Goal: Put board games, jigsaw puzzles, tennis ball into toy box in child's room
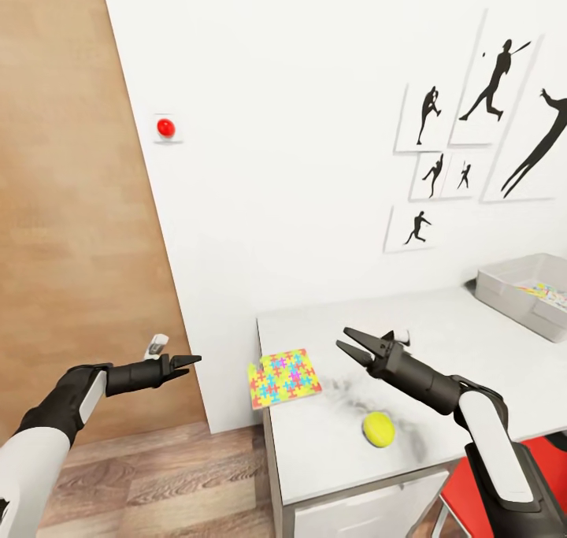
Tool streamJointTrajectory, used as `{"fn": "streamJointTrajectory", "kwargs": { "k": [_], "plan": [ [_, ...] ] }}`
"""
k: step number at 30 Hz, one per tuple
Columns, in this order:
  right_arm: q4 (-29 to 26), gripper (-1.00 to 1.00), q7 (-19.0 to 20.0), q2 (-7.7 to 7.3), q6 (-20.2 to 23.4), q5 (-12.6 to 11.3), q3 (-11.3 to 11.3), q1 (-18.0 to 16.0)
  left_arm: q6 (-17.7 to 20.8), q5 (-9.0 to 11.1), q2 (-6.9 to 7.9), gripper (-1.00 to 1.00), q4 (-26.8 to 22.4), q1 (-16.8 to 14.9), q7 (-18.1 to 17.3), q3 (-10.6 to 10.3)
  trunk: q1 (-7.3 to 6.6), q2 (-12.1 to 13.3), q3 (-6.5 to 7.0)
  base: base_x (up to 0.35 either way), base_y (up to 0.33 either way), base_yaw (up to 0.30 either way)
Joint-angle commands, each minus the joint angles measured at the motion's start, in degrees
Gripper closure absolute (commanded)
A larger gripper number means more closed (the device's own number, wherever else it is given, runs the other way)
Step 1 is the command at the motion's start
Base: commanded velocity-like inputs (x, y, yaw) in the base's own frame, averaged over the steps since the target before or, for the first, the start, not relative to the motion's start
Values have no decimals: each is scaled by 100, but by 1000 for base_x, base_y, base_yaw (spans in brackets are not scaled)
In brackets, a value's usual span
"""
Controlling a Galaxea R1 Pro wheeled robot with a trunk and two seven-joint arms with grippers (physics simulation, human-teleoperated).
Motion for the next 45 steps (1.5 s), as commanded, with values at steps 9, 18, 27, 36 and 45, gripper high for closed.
{"fn": "streamJointTrajectory", "kwargs": {
  "k": [9,18,27,36,45],
  "plan": [
    [1,-100,-405,-75,74,-22,-55,-5,60,27,-8,-100,1,-4,-21,8,132,-246,-114,0,0,0],
    [0,-100,-445,-74,77,-41,-60,-5,57,45,-4,-100,1,-4,-36,12,132,-246,-114,0,-2,0],
    [1,-100,-455,-73,76,-42,-55,-5,56,44,-8,-100,1,-4,-34,7,132,-246,-114,0,-218,0],
    [1,-100,-456,-73,76,-42,-49,-5,53,48,-8,-100,1,-4,-37,10,132,-246,-114,0,-225,0],
    [1,-100,-456,-73,76,-42,-49,-5,48,52,-8,-100,1,-4,-38,7,132,-246,-114,0,-112,0]
  ]
}}
